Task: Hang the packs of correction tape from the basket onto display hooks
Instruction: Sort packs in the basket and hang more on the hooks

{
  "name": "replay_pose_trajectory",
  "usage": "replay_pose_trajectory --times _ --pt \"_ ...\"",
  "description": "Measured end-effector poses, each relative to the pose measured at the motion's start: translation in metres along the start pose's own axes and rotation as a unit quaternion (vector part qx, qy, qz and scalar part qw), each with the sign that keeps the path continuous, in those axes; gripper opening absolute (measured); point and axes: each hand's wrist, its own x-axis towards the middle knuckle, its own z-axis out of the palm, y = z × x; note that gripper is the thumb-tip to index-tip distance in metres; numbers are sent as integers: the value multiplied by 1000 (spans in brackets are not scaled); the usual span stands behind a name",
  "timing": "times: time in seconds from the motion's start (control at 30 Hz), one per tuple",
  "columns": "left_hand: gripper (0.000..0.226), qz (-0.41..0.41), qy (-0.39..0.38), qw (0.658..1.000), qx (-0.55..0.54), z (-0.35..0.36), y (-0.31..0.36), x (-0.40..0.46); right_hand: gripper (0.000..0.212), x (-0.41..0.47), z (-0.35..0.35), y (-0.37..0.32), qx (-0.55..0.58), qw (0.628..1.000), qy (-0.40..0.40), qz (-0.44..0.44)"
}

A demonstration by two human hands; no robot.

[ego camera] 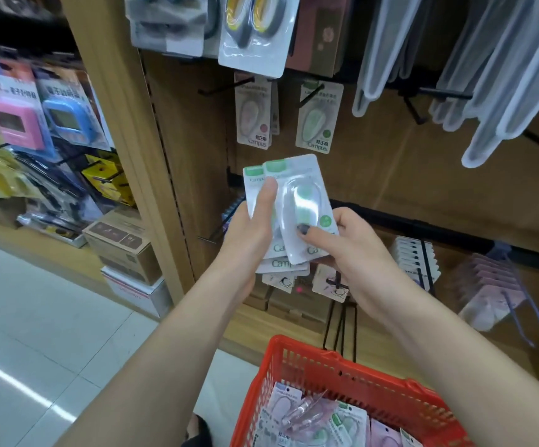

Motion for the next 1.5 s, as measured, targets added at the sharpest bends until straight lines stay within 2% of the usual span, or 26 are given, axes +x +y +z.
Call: replay_pose_trajectory --times 0.17,0.4,0.6,0.7,0.9,1.0,1.1,1.23,1.3,1.37,1.43,1.5 --pt "30 22 76 996 -36 -4 -3 8 20 5 3 -4 66 995 51 -56" --pt "32 25 148 986 -79 -12 -1 16 18 21 16 -22 90 986 44 -131" --pt "34 33 181 980 -74 -12 0 17 20 33 28 -31 137 983 77 -91" --pt "28 30 203 976 -71 -11 0 16 17 40 30 -34 123 983 101 -88" --pt "22 14 195 978 -73 -8 -1 16 17 118 18 -41 151 975 161 -10" --pt "23 12 173 983 -61 -5 0 18 38 152 10 -45 199 967 149 44" --pt "26 10 156 986 -58 -1 0 19 54 166 5 -49 188 969 138 87" --pt "32 16 141 988 -56 1 1 21 55 144 10 -39 89 979 133 129" --pt "34 23 145 988 -46 0 0 22 53 122 13 -30 50 982 151 99" --pt "36 25 155 987 -35 -3 -1 24 47 100 16 -25 31 993 103 57" --pt "38 32 171 985 -16 -5 -2 24 44 81 20 -25 2 999 12 38" --pt "38 41 181 983 2 -7 -3 24 43 72 23 -25 -29 999 -25 33"
